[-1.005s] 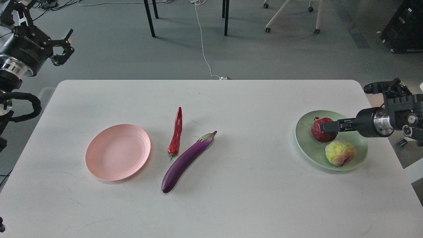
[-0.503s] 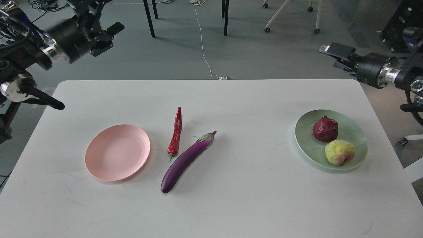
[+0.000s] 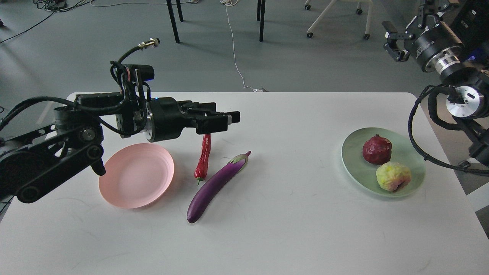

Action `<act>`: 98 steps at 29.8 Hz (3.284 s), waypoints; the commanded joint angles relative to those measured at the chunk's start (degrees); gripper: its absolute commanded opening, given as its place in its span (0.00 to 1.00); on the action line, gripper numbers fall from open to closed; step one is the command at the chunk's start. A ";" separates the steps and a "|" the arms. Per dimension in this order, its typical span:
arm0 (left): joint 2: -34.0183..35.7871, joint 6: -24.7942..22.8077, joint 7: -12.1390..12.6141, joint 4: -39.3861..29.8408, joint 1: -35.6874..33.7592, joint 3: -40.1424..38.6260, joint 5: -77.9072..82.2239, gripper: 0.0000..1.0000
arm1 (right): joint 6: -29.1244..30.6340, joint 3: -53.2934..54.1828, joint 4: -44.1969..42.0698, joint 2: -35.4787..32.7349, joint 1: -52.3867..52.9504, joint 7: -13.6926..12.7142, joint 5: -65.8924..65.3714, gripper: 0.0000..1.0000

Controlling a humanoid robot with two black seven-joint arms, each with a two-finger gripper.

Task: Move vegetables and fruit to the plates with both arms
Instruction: 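Reach the left gripper down to the purple eggplant and grasp it, then lift the eggplant with the left gripper and lay it on the pink plate, then release the eggplant and move the left gripper to the red chili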

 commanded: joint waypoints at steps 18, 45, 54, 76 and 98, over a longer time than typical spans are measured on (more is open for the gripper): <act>-4.13 3.18 3.60 6.02 7.60 13.42 25.92 0.70 | 6.91 13.16 0.89 0.54 -19.32 1.26 2.97 0.99; 21.77 5.73 1.76 -3.39 8.48 4.19 9.39 0.11 | 6.91 13.07 0.36 0.98 -18.27 1.26 2.80 0.99; 27.25 13.20 0.18 2.40 17.54 6.30 8.24 0.19 | 6.91 12.90 0.71 1.07 -18.27 1.26 2.71 0.99; 21.19 13.47 0.88 4.43 8.07 4.37 3.23 0.80 | 6.91 12.37 0.98 1.15 -18.44 1.26 2.71 0.99; -6.50 8.64 13.62 15.15 2.86 15.97 13.24 0.62 | 6.91 13.25 0.62 -0.52 -19.14 1.35 2.71 0.99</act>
